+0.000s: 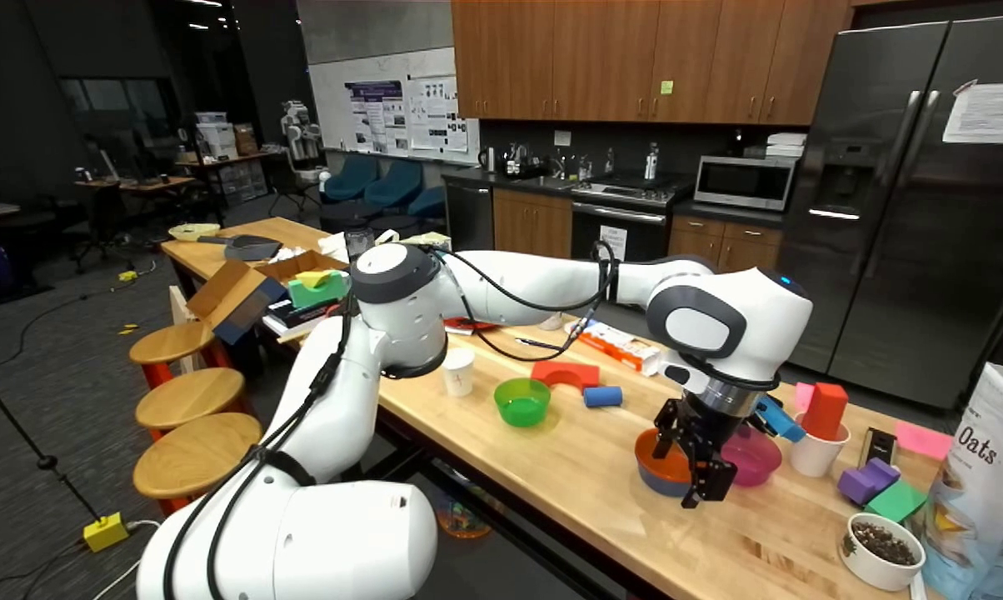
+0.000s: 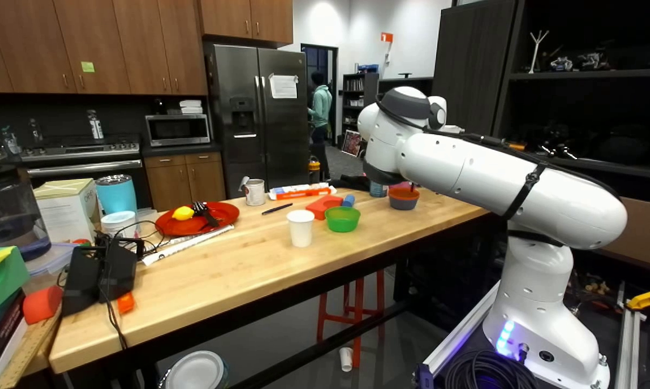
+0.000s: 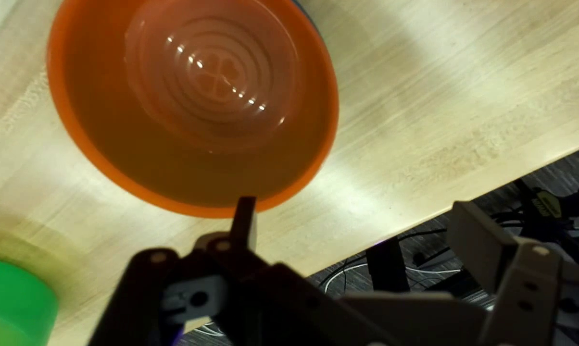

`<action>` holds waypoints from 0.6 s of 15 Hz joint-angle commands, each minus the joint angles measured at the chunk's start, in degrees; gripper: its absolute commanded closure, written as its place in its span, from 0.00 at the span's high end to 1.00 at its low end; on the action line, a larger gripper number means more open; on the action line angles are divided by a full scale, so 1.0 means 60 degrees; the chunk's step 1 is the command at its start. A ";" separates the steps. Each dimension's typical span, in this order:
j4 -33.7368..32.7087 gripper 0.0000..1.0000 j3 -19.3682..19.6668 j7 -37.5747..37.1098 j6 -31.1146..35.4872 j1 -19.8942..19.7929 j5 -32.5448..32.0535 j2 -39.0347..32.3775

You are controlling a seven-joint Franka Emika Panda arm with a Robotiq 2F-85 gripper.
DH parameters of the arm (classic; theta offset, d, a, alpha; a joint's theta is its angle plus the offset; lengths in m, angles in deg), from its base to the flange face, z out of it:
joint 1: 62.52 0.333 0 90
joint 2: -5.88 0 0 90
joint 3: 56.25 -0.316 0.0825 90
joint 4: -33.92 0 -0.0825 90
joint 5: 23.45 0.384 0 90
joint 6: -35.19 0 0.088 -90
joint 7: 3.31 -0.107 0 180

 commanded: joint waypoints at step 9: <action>-0.0524 0.21 0.0421 0.0000 -0.1056 -0.0595 0.0535 -0.1112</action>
